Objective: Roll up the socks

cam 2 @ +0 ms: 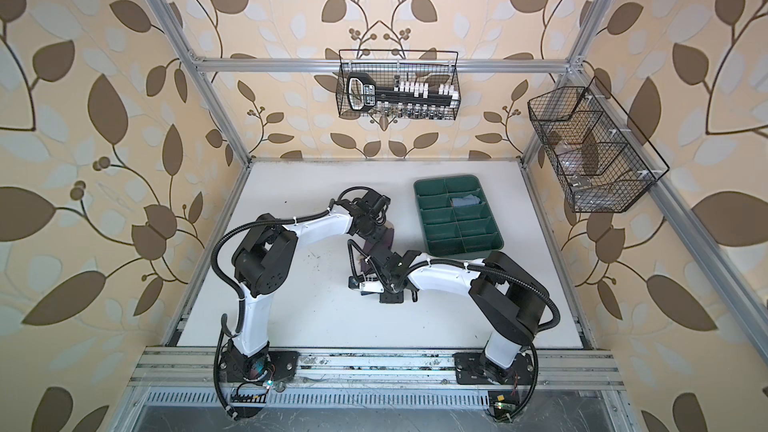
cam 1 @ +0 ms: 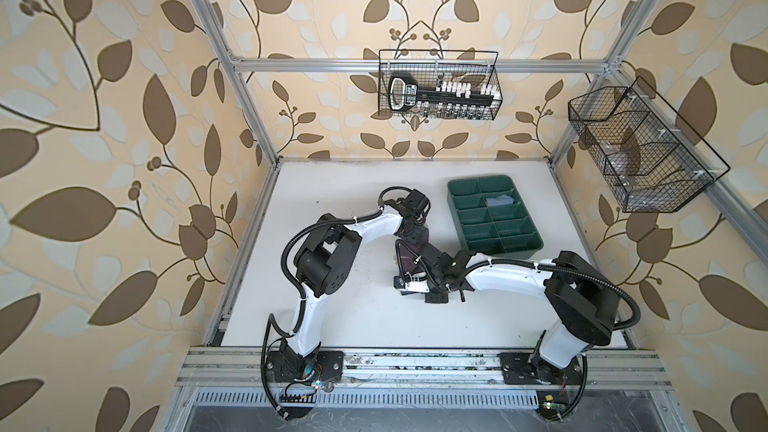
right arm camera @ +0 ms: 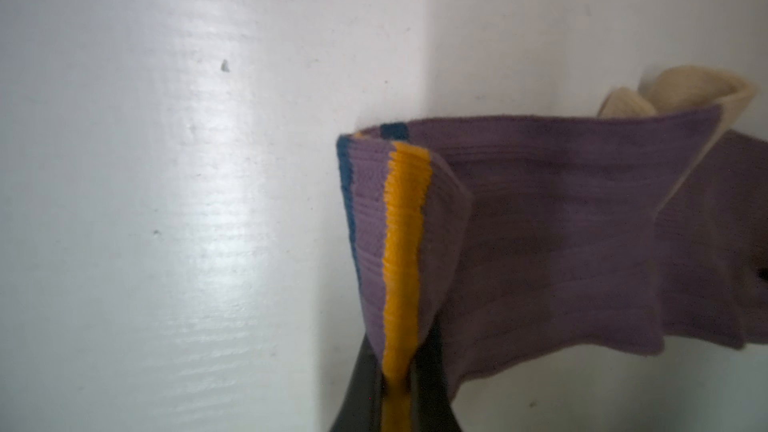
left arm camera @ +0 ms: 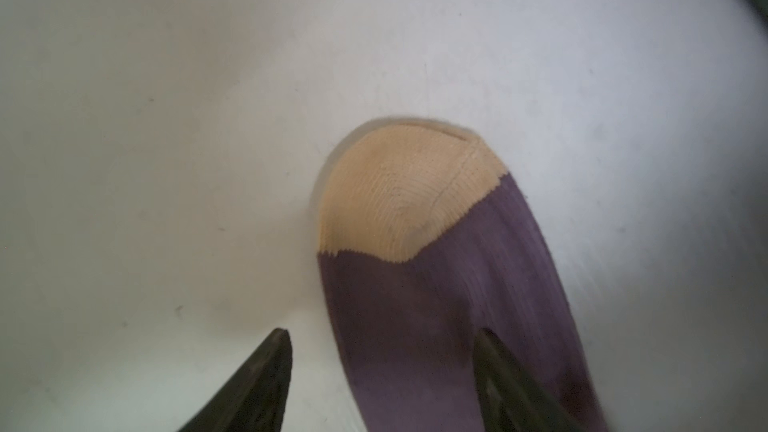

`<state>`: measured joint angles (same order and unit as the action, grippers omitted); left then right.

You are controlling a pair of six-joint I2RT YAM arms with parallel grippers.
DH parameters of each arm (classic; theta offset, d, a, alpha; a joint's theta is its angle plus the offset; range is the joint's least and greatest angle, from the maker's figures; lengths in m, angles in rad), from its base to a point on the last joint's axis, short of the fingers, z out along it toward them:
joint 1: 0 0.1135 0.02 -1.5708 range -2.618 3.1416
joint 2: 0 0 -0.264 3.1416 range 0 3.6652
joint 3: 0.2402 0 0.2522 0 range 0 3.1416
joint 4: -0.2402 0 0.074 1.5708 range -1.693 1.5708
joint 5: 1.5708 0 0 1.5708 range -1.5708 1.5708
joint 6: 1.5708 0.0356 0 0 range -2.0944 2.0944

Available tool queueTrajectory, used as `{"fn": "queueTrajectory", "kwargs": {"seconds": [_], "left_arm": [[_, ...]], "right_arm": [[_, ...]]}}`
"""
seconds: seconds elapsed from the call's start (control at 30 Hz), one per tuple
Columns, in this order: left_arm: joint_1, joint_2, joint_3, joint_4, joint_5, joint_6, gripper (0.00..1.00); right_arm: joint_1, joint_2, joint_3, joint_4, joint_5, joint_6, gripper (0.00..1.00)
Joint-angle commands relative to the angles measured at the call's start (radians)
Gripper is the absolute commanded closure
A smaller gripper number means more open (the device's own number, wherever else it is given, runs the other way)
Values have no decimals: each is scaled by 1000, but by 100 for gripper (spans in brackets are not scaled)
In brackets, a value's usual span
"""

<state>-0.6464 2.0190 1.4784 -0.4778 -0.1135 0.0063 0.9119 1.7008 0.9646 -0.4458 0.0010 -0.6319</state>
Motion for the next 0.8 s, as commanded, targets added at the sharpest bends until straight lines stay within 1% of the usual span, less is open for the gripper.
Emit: {"fn": "queueTrajectory", "kwargs": {"seconds": [0.0, 0.17, 0.23, 0.27, 0.33, 0.37, 0.43, 0.53, 0.63, 0.7, 0.77], "left_arm": [[19, -178, 3, 38, -68, 66, 27], [59, -342, -18, 100, -181, 113, 22], [74, -406, -21, 113, -210, 127, 20], [80, -446, -22, 116, -232, 134, 17], [87, -527, -52, 147, -291, 141, 4], [89, -571, -72, 159, -320, 141, 1], [95, -686, -100, 129, -312, 169, 1], [97, -881, -202, 120, -232, 200, 1], [97, -1076, -293, 44, -25, 235, 1], [96, -1184, -340, -60, 146, 298, 1], [92, -1254, -376, -164, 204, 332, 2]], "right_arm": [[-8, 38, 15, -139, -85, 12, 100], [-22, 58, 54, -199, -140, 5, 100], [-31, 74, 78, -232, -174, 2, 100], [-38, 88, 95, -254, -200, -2, 100], [-48, 109, 125, -291, -245, -7, 100], [-55, 123, 142, -311, -278, -9, 100], [-71, 148, 172, -347, -340, -7, 100], [-89, 189, 208, -389, -415, -7, 100], [-98, 227, 240, -412, -434, -3, 100], [-106, 248, 263, -418, -434, 5, 100], [-117, 258, 272, -408, -433, 17, 100]]}}
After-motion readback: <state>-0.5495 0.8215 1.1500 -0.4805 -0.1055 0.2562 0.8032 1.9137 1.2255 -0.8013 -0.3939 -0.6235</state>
